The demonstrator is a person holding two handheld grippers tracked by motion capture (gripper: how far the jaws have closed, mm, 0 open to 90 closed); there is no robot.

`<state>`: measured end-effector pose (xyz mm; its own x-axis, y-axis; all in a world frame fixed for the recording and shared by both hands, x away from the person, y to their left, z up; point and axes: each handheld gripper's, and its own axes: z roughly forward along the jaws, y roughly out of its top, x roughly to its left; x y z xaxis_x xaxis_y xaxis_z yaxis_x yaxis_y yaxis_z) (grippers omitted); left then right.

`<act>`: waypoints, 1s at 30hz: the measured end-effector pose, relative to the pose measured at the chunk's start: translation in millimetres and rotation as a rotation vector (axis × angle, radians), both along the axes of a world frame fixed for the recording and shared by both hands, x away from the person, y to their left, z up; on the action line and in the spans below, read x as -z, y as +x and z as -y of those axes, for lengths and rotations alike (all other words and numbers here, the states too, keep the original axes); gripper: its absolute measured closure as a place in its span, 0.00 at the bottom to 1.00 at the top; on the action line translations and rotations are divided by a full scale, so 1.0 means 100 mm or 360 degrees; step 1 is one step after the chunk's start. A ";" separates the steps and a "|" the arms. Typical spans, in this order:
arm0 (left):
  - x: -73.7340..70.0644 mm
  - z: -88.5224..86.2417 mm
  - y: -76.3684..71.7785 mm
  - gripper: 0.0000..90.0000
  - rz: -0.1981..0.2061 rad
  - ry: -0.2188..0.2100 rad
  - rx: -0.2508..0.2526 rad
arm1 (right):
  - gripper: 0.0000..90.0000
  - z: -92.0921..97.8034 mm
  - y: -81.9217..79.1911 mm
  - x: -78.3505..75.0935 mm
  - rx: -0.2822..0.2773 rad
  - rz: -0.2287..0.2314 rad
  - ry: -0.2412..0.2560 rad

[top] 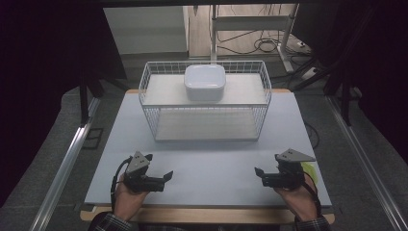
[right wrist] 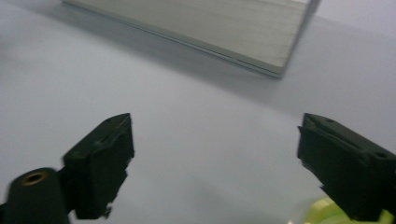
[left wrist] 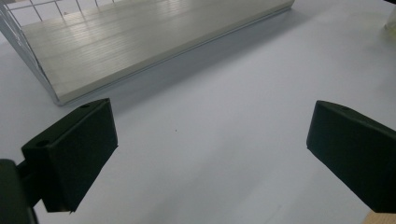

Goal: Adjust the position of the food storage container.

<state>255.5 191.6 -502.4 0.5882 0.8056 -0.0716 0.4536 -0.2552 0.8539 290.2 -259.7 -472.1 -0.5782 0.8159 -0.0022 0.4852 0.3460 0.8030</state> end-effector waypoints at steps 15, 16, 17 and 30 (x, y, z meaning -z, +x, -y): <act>0.02 0.00 0.01 0.02 -0.0015 0.0013 0.0006 | 0.95 0.48 -0.13 -0.13 0.0133 -0.0036 -0.0061; 0.02 0.00 0.01 0.02 -0.0019 0.0016 0.0008 | 0.99 0.52 -0.14 -0.14 0.0154 -0.0039 -0.0074; 0.02 0.01 0.01 0.03 -0.0020 0.0020 0.0011 | 1.00 0.55 -0.14 -0.15 0.0174 -0.0045 -0.0082; 0.03 0.02 0.01 0.03 -0.0027 0.0029 0.0019 | 1.00 0.98 -0.25 -0.18 0.0432 -0.0064 -0.0058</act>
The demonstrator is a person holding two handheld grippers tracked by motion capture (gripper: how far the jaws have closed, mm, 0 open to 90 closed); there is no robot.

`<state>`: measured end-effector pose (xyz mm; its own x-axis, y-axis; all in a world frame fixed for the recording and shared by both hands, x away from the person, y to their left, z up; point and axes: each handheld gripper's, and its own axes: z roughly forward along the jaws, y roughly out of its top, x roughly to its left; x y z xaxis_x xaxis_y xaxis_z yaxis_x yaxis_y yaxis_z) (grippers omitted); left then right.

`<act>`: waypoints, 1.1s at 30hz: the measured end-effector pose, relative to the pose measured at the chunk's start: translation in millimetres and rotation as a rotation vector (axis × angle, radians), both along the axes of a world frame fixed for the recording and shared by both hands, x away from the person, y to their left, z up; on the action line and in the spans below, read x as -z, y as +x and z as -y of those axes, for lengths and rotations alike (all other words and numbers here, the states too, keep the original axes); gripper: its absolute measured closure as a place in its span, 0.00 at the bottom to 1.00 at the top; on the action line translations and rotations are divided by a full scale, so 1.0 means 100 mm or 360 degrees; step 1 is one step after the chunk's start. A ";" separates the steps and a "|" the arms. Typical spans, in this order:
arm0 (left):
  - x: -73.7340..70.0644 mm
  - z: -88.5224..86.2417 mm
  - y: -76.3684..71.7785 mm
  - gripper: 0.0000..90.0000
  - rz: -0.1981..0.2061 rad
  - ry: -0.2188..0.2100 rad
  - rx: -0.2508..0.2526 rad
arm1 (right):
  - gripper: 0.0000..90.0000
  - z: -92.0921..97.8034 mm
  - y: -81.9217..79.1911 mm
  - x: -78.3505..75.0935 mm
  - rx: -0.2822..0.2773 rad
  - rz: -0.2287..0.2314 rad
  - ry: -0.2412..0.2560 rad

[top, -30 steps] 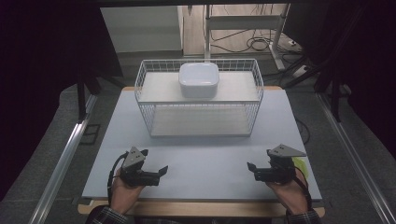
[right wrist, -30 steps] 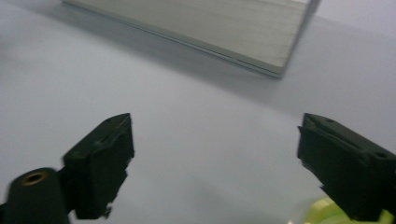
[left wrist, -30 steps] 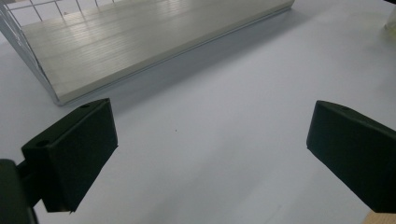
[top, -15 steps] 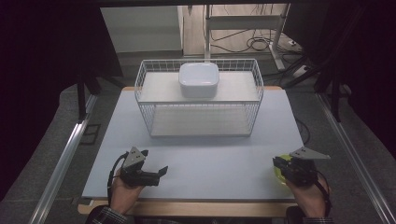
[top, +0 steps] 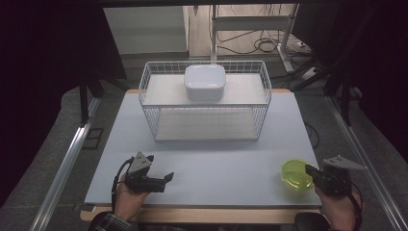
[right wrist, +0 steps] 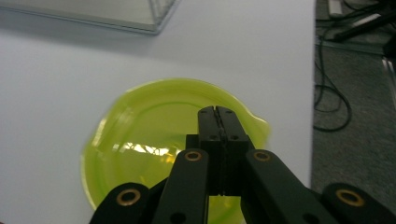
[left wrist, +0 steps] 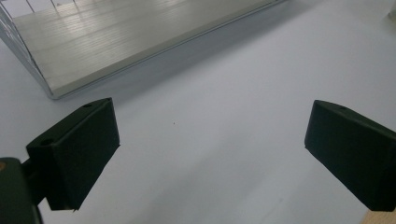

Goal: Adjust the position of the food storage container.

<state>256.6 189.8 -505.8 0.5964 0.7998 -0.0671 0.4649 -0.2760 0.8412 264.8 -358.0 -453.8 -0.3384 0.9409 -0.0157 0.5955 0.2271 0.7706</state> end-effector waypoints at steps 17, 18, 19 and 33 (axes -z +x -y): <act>0.01 0.03 0.00 0.03 -0.0010 0.0021 0.0015 | 1.00 0.27 -0.07 0.11 0.0186 -0.0103 -0.0039; 0.01 0.03 0.01 0.03 -0.0012 0.0023 0.0016 | 1.00 0.26 -0.06 0.12 0.0186 -0.0110 -0.0045; 0.01 0.03 0.01 0.03 -0.0013 0.0022 0.0017 | 1.00 0.26 -0.06 0.13 0.0187 -0.0117 -0.0049; 0.02 0.04 0.01 0.03 -0.0022 0.0024 0.0026 | 1.00 0.06 0.01 0.20 0.0076 -0.0177 -0.0009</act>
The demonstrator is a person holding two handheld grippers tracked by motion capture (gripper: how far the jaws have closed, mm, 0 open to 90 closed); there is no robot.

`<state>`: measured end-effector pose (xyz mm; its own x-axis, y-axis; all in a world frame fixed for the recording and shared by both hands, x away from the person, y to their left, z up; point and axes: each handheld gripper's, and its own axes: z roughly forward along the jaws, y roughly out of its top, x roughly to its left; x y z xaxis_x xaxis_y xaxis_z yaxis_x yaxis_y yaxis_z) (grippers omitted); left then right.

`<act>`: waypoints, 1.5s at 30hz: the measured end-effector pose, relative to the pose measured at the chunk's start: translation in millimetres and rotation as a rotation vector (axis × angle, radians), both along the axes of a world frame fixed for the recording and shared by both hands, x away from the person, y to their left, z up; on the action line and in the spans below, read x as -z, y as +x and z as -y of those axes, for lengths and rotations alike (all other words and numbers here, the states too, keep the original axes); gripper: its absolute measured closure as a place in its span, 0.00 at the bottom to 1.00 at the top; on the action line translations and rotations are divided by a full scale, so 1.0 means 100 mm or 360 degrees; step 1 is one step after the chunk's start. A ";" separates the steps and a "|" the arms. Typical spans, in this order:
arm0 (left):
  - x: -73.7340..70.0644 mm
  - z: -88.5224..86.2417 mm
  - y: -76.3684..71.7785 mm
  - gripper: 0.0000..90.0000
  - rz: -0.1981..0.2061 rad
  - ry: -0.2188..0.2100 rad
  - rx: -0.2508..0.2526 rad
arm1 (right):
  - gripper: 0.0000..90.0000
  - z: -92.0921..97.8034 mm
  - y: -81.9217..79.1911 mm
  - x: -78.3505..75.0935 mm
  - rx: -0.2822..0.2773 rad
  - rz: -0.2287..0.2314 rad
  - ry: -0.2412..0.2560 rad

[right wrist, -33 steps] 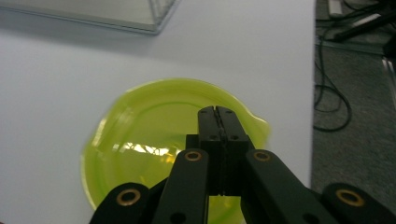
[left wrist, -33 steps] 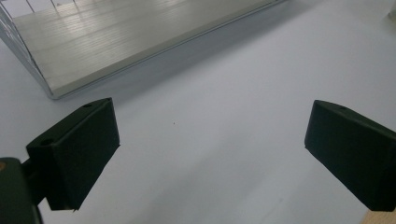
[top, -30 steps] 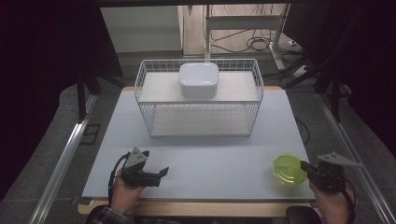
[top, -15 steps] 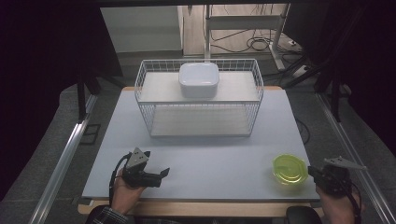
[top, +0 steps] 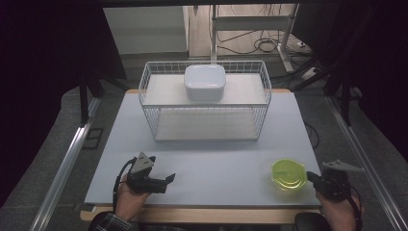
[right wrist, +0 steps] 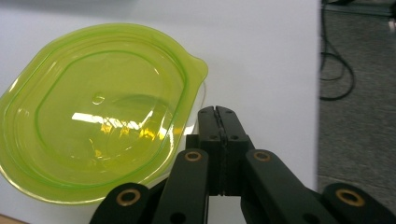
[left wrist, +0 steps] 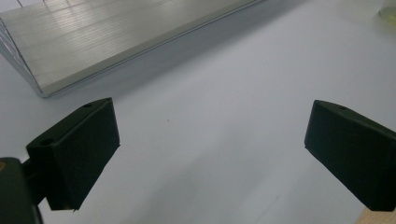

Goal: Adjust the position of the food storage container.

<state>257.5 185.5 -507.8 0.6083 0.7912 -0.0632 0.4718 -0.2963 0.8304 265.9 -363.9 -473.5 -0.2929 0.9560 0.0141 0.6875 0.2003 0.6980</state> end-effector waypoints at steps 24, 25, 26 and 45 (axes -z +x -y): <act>0.01 0.02 0.00 0.03 -0.0011 0.0010 0.0010 | 1.00 -0.40 0.10 0.15 -0.0230 -0.0128 0.0092; 0.01 0.02 0.00 0.03 -0.0013 0.0010 0.0011 | 1.00 -0.38 0.10 0.15 -0.0219 -0.0122 0.0095; 0.01 0.02 0.00 0.03 -0.0014 0.0010 0.0011 | 1.00 -0.36 0.10 0.15 -0.0216 -0.0122 0.0102; 0.03 0.04 0.01 0.03 -0.0028 0.0025 0.0018 | 1.00 -0.49 0.23 0.28 -0.0336 -0.0227 0.0261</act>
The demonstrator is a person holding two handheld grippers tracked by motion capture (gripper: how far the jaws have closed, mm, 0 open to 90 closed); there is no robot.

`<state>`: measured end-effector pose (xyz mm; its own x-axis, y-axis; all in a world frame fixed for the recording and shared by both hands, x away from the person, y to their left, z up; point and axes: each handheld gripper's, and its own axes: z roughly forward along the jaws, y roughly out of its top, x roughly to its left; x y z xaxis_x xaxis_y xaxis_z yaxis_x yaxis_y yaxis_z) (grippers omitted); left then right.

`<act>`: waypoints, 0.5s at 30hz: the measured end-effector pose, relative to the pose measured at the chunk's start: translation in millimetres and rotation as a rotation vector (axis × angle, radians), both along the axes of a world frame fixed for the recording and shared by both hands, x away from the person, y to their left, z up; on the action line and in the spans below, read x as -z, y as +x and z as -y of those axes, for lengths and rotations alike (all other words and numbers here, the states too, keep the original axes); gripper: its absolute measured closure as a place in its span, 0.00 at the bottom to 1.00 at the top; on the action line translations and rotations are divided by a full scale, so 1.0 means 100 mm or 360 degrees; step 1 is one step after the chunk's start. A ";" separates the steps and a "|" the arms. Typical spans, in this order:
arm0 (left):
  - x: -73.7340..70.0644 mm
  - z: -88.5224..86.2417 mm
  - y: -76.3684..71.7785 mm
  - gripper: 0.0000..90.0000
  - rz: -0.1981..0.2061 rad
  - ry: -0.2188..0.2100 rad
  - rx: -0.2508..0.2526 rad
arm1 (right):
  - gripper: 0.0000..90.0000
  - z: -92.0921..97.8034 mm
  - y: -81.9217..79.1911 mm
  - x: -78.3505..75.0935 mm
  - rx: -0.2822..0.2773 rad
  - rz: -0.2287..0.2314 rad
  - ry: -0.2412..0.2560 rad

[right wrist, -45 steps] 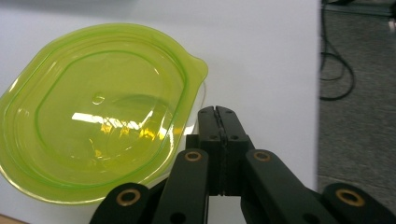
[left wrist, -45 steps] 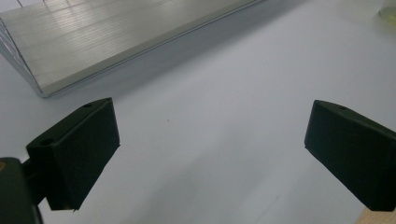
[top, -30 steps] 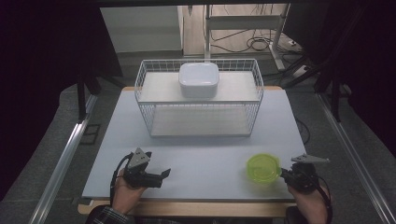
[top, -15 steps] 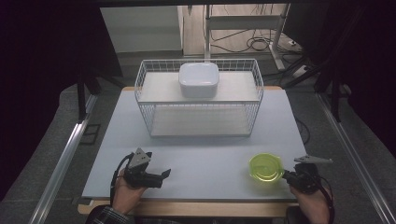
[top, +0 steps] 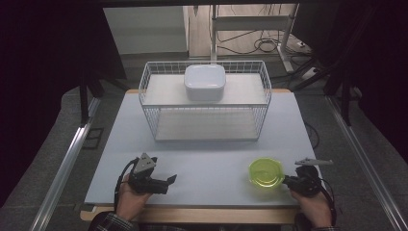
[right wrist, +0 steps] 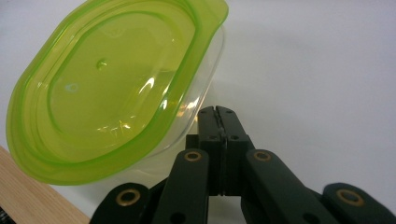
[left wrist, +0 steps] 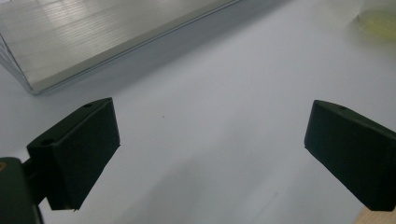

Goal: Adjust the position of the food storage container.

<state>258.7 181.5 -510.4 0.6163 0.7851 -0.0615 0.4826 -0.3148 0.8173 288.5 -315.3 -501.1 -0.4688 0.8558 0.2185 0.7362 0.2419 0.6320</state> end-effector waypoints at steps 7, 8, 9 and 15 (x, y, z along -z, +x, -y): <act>0.00 0.00 0.00 0.03 -0.0001 0.0005 0.0002 | 1.00 -0.18 0.02 0.02 -0.0070 -0.0012 -0.0040; 0.00 0.00 0.00 0.03 -0.0001 0.0005 0.0001 | 1.00 -0.18 0.02 0.02 -0.0066 -0.0011 -0.0060; 0.00 0.00 0.00 0.03 -0.0001 0.0005 0.0001 | 1.00 -0.18 0.01 0.02 -0.0057 -0.0007 -0.0063; 0.00 0.00 0.00 0.03 0.0000 0.0006 -0.0007 | 1.00 -0.17 -0.17 -0.03 -0.0013 0.0015 -0.0111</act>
<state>258.6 182.0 -510.3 0.6129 0.7880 -0.0588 0.4840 -0.3156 0.8162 271.9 -298.1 -498.3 -0.4774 0.8651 0.1540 0.7281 0.2913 0.6206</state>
